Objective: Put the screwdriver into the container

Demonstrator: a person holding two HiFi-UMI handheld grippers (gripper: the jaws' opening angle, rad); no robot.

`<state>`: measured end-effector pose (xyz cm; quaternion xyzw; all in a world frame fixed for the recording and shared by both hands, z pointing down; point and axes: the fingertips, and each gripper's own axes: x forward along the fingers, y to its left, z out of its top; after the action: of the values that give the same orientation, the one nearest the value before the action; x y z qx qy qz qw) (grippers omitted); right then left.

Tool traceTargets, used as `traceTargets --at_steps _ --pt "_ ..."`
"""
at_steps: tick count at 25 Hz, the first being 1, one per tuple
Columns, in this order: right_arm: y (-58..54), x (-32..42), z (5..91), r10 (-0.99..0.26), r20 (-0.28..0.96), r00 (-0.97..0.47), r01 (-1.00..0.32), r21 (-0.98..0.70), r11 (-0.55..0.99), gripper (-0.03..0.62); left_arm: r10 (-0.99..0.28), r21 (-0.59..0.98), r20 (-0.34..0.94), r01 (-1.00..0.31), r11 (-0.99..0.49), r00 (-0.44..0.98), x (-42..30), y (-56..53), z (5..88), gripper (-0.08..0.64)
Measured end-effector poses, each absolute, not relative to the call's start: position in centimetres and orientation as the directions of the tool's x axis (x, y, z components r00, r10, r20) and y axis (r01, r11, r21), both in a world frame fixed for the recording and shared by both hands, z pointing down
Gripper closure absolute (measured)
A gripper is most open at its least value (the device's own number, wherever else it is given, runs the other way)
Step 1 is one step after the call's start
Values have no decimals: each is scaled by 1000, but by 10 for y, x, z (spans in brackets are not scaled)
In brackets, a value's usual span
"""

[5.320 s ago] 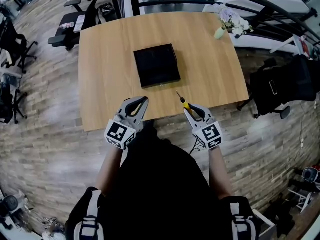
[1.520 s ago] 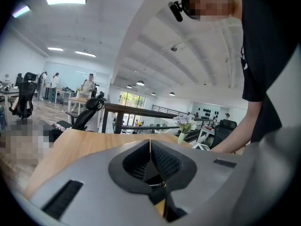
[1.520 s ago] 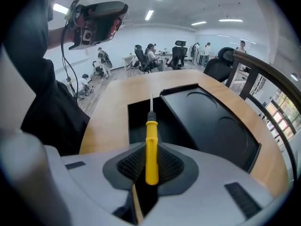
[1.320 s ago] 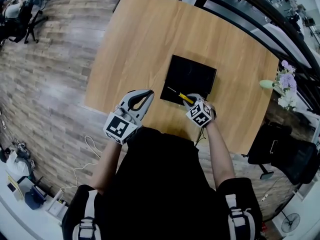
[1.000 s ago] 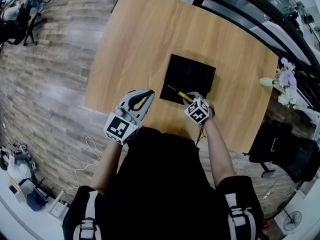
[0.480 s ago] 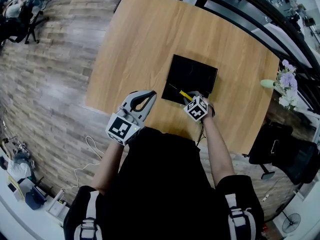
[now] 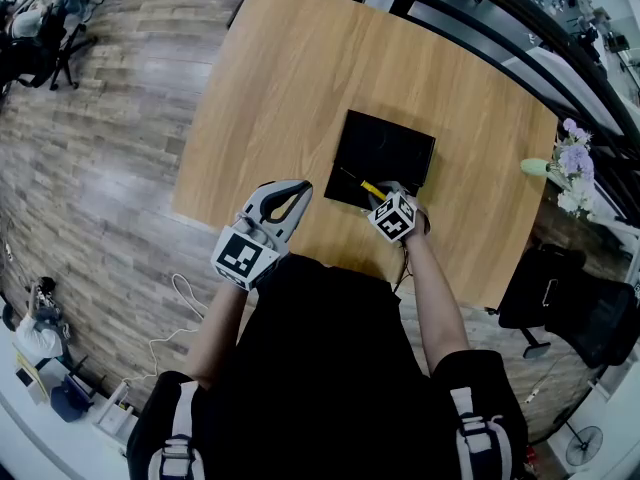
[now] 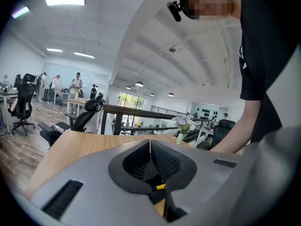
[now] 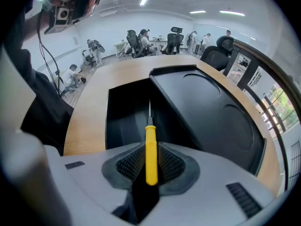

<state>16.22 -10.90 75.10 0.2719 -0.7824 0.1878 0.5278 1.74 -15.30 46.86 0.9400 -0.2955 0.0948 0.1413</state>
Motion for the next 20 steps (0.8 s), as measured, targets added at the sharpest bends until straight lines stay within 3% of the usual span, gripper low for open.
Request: traceTargets --at_steps 20 --pt "-112 163 740 -258 917 -303 -642 4 767 471 -511 212 252 -562 -799 822 19 -155 467 532"
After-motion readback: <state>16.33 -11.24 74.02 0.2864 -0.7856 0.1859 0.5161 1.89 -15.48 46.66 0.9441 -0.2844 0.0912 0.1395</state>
